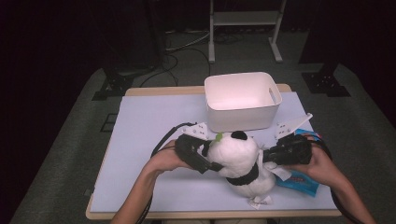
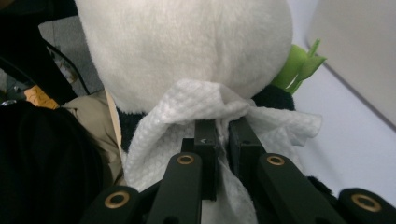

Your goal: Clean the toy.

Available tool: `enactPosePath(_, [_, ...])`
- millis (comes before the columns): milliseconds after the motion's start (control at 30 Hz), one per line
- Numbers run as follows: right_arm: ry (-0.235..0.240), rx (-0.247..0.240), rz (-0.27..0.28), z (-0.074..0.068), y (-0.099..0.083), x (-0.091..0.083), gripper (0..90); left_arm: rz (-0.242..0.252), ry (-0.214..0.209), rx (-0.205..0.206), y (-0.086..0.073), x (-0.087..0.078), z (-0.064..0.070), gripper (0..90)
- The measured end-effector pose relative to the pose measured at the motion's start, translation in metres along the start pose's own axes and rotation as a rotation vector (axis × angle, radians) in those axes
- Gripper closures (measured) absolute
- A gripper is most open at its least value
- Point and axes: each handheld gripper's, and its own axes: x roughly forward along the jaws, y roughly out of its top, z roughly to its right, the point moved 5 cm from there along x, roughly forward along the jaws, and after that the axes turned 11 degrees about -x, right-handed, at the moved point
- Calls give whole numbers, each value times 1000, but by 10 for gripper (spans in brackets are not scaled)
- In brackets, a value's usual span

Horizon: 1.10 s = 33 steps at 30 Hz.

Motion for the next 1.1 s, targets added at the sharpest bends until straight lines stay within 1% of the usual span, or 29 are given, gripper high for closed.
enactPosePath(67, [3, 1, 8, 1, 0, 0, 832, 19, 5, 1, 2, -3, 1, 228])
enactPosePath(167, [11, 9, 16, 2, 0, 1, 832, 28, 15, 8, 4, -7, 1, 239])
enactPosePath(200, [13, 9, 27, 4, 1, 2, 832, 36, 24, 10, 7, -11, 2, 243])
enactPosePath(267, [10, 11, 33, 5, 3, 2, 832, 35, 31, 12, 8, -14, 2, 246])
enactPosePath(333, [9, 13, 35, 6, 6, 1, 832, 44, 51, 15, 12, -22, 2, 248])
enactPosePath(367, [9, 13, 35, 6, 6, 1, 832, 44, 51, 15, 12, -22, 2, 248])
enactPosePath(400, [6, 16, 36, 8, 9, 1, 834, 46, 65, 16, 14, -28, 2, 249])
enactPosePath(433, [6, 16, 36, 8, 9, 1, 834, 46, 65, 16, 14, -28, 2, 249])
enactPosePath(467, [9, 16, 47, 9, 12, 0, 834, 44, 72, 19, 14, -30, 2, 249])
enactPosePath(533, [10, 16, 51, 10, 13, 0, 834, 37, 83, 27, 14, -34, 2, 250])
enactPosePath(700, [8, 13, 58, 11, 21, -2, 834, 24, 91, 32, 15, -38, 3, 251])
enactPosePath(767, [6, 4, 59, 12, 25, -3, 834, 19, 96, 40, 16, -40, 3, 252])
enactPosePath(833, [4, 1, 65, 12, 31, -6, 834, 12, 100, 46, 17, -40, 3, 252])
enactPosePath(867, [2, -10, 73, 12, 37, -9, 834, 9, 101, 48, 18, -40, 3, 252])
enactPosePath(900, [2, -10, 73, 12, 37, -9, 834, 4, 100, 52, 18, -39, 4, 252])
enactPosePath(967, [3, -18, 88, 11, 44, -13, 835, -3, 99, 56, 19, -38, 4, 253])
enactPosePath(1000, [-1, -31, 96, 10, 50, -15, 836, -1, 99, 55, 19, -38, 4, 252])
enactPosePath(1100, [3, -31, 98, 10, 51, -14, 836, 3, 96, 47, 18, -37, 3, 252])
